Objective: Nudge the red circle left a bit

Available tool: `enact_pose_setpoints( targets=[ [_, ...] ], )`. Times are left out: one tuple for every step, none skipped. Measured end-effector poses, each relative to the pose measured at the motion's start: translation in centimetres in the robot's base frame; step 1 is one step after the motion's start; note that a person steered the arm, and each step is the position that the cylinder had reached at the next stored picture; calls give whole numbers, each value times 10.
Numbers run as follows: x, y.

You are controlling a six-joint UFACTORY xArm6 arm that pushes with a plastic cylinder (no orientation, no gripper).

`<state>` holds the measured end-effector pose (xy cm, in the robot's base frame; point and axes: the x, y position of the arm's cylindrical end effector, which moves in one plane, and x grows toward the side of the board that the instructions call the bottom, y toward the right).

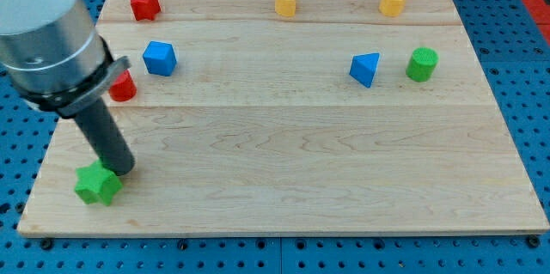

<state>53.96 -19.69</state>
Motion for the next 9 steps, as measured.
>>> enact_pose_setpoints(
  targets=[
    [-16,9],
    [-36,9],
    [-36,4],
    [-36,-9],
    [-36,-25],
    [-36,-40],
    [-36,-46],
    [-36,-46],
    [-36,-46]
  ],
)
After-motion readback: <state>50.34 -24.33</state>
